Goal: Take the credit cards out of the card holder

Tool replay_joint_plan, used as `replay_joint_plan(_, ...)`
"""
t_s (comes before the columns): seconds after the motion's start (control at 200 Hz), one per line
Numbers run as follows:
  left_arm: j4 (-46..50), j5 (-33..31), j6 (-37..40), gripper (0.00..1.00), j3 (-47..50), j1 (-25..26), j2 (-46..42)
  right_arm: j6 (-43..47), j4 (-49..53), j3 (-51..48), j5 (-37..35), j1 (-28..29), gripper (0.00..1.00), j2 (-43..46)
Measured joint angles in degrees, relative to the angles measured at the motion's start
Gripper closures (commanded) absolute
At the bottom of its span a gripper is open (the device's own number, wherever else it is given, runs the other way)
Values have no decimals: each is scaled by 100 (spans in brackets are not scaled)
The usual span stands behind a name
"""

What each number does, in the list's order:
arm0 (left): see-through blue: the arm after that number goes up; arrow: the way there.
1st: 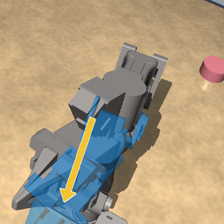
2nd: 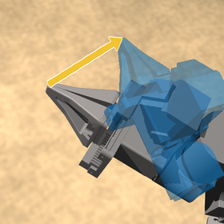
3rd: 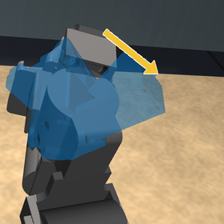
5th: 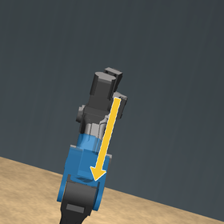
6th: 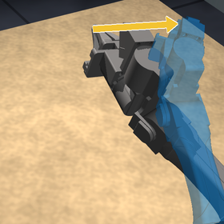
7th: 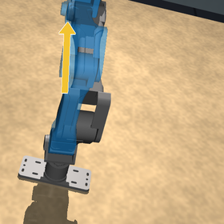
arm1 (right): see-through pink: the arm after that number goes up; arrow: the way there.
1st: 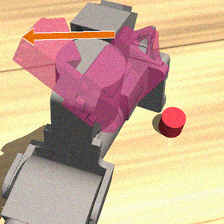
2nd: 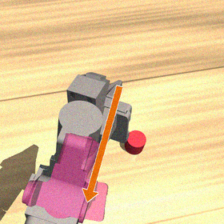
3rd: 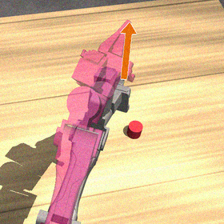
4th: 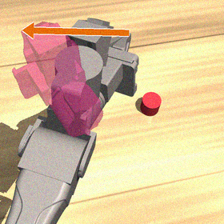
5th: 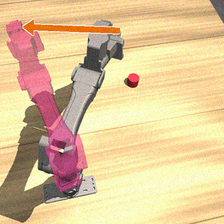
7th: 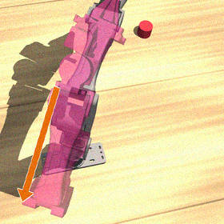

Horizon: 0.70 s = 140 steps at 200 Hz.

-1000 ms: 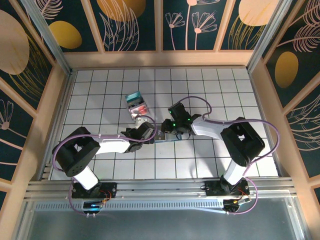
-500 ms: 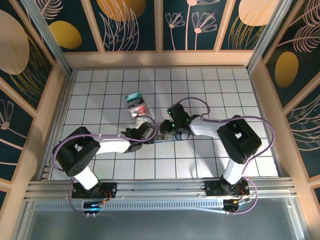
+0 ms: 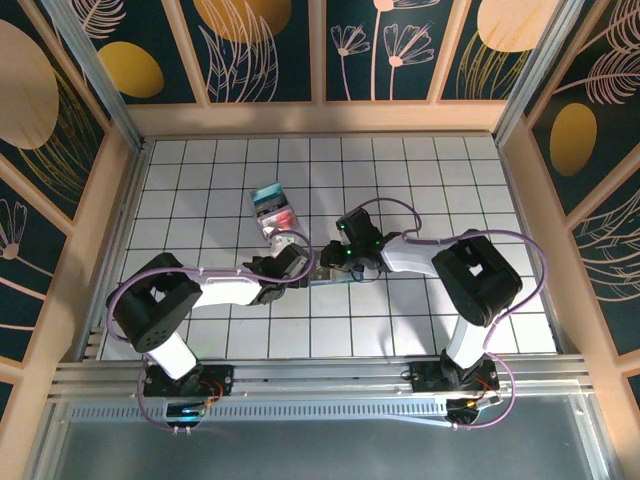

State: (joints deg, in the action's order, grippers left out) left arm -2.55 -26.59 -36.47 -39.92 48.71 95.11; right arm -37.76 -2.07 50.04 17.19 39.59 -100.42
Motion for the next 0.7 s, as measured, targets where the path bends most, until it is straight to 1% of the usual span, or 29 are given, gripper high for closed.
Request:
replay_joint_plan(0.475,4,50,-31,1,-20,0,22,-42,-426,-387,380,-129,75,332)
replay_joint_plan(0.701,7,66,-31,1,-22,0,22,-170,-750,-588,608,-203,75,354)
